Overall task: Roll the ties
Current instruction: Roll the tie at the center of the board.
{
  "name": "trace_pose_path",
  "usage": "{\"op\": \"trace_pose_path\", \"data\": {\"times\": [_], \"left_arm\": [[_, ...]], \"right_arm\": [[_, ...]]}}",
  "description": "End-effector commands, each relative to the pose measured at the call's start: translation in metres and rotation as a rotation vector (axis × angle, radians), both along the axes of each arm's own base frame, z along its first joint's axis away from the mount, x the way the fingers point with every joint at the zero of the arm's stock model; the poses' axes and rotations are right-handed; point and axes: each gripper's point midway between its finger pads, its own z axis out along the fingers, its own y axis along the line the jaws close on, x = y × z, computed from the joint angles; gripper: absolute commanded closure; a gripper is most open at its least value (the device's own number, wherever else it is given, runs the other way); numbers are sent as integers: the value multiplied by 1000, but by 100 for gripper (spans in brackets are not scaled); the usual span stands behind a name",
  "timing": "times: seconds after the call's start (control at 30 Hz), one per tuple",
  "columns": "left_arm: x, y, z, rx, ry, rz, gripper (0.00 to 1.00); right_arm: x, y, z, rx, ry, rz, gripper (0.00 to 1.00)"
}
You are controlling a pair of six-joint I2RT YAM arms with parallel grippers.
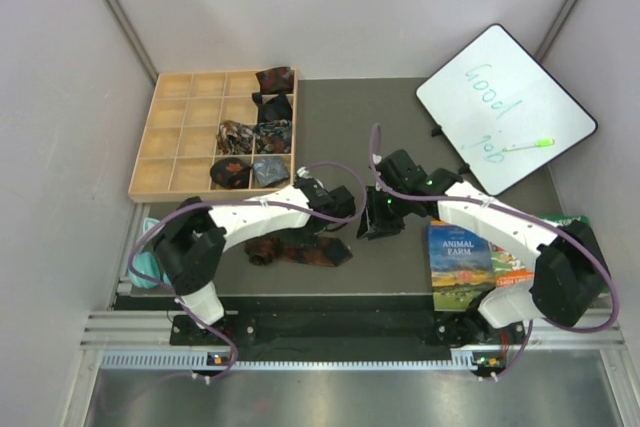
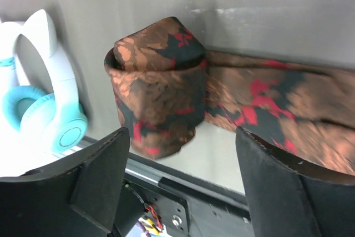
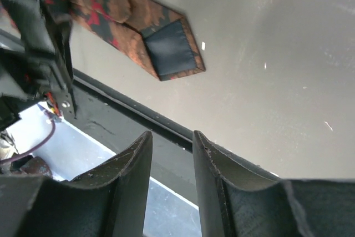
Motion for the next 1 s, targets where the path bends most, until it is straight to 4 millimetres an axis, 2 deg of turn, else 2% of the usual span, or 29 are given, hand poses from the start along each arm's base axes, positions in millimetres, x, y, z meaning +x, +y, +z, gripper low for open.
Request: {"op": "trace_pose_path", "data": {"times": [0.0,0.1,0.23,0.37,0.4,0.43,0.47,0.5,0.53,0.57,0.63,0.67,0.7,0.73,0.77,0.8,0.9,0.97], "left_arm": [[5,-21,37,-168,-52,-24,17],[7,-19,57,-231,-88,-11,16],[13,6,88,-343,-156,59,18],[19,44,90,-458,-180,155,19],[22,55,90,-497,-176,191,20],[20,63,93,-525,-199,206,20],[23,66,95,-549,-219,216,19],[25,75,97,-558,-237,244,19],[23,77,99,-579,-246,249,19],[25,84,100,-586,-255,268,19],[23,86,96,-616,-241,282,19],[23,91,93,-625,-238,305,19],[23,91,90,-636,-231,308,19],[21,91,87,-652,-216,311,20],[21,94,85,-656,-218,325,20],[20,96,85,-658,-218,328,20],[18,100,87,-669,-233,334,20],[19,103,90,-670,-245,339,20]], "right_arm": [[16,5,40,55,-92,-12,64],[16,12,50,100,-100,-8,64],[15,32,62,228,-87,0,64],[10,59,71,325,-85,20,65],[13,68,79,349,-97,21,66],[9,81,72,339,-75,41,66],[12,92,82,360,-86,49,66],[13,102,82,363,-75,48,67],[18,111,67,329,-53,39,67],[17,128,75,330,-57,52,67],[19,138,62,260,-32,34,68],[21,157,56,232,-20,43,67],[23,164,54,208,-22,43,64],[23,162,40,128,-8,27,59],[25,179,40,112,-25,42,53],[25,183,33,85,-25,43,45],[26,198,16,51,-4,32,39],[25,204,11,55,16,20,38]]}}
